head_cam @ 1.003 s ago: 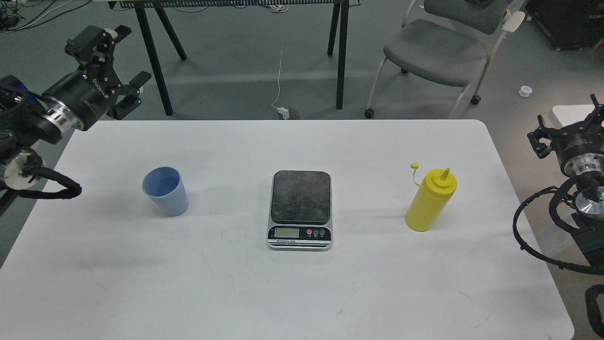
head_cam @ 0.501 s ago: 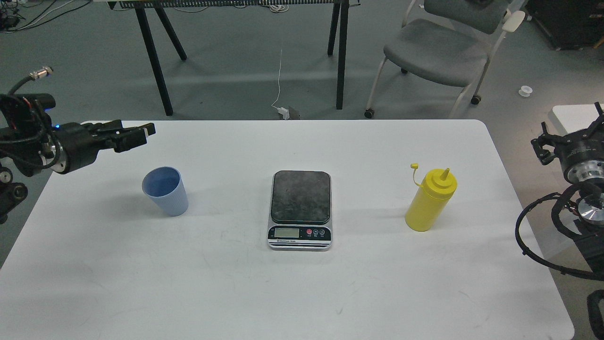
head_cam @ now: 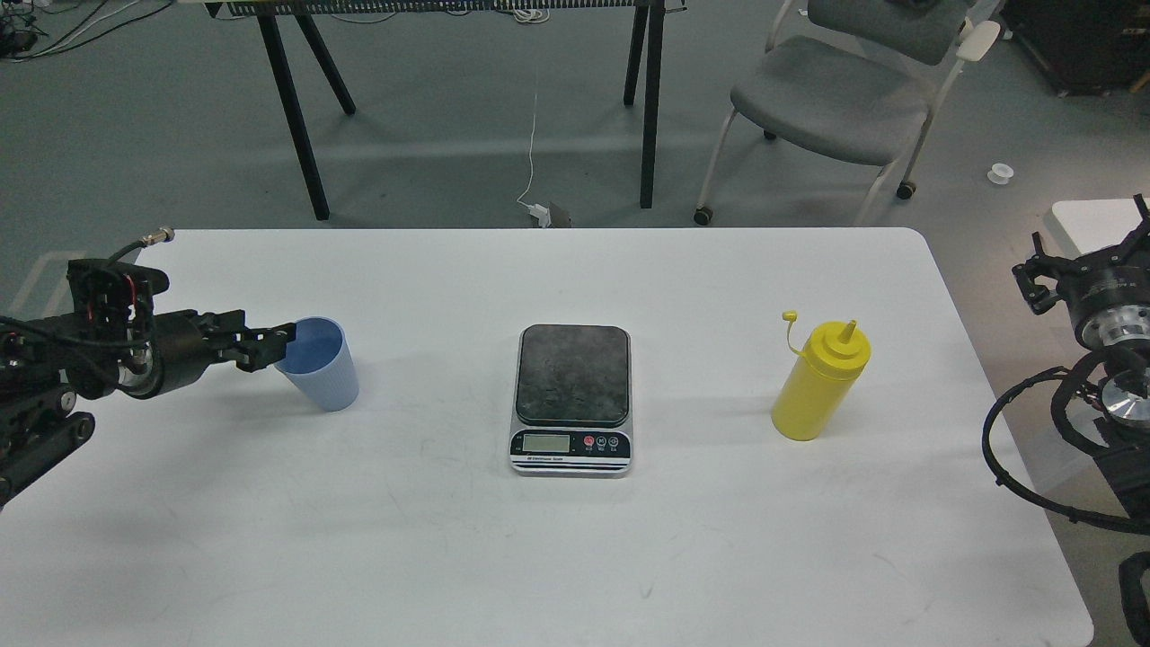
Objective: Pour seasoning into cup on scale with both arms
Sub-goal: 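Grasp the light blue cup with the left gripper and lift it, then carry the cup with the left gripper onto the black scale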
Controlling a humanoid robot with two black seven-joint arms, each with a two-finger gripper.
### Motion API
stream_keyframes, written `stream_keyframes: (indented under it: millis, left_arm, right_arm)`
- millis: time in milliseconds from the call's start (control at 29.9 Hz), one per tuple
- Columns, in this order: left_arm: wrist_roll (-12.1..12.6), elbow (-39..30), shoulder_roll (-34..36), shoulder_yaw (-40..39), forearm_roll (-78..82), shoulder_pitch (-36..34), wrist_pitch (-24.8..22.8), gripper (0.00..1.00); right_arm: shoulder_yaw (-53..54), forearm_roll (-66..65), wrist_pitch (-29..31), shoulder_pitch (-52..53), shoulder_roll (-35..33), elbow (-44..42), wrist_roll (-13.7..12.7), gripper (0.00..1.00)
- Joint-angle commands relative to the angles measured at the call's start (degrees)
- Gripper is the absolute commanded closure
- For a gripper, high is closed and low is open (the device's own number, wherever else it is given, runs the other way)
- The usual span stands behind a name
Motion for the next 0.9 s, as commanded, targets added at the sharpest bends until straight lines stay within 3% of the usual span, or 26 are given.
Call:
stream_keyframes:
  millis: [0,100,167,435,602,702,869]
  left_arm:
    - [-0.6,0.0,-0.3,0.0,-0.3,0.1,0.2,0.56]
    - [-1.6,0.0,-0.4,0.5,-0.1,0.1,0.1,0.84]
    - [-2.1,0.0,-0.4,1.2,-0.2,0.0,0.1,0.93]
    - [-2.7,-0.4,-1.2,1.1,-0.1,-0.9,-0.1,0.97]
    - [-2.8,-5.0,-1.4,1.1,-0.1,-8.1,-1.9,0.99]
    - [-1.9,-8.1,-3.7,1.4,0.7,-13.3,-6.2,0.99]
    - [1.9,-8.2,-14.6,5.6,2.1,-20.4,-10.1,0.98]
  right_arm:
    - [0.0,0.0,0.0,0.0,0.0,0.1,0.0,0.0]
    - [0.0,0.0,0.0,0.0,0.0,0.0,0.0,0.0]
    - [-0.1,0.0,0.0,0.0,0.0,-0.2,0.0,0.0]
    - [0.0,-0.1,0.0,-0.7,-0.5,-0.3,0.0,0.0]
    - [-0.1,-0.1,0.0,-0.7,-1.6,-0.3,0.0,0.0]
    - [-0.1,0.0,0.0,-0.7,-2.2,-0.3,0.0,0.0]
    - [-0.1,-0.1,0.0,-0.9,-2.9,-0.3,-0.1,0.0]
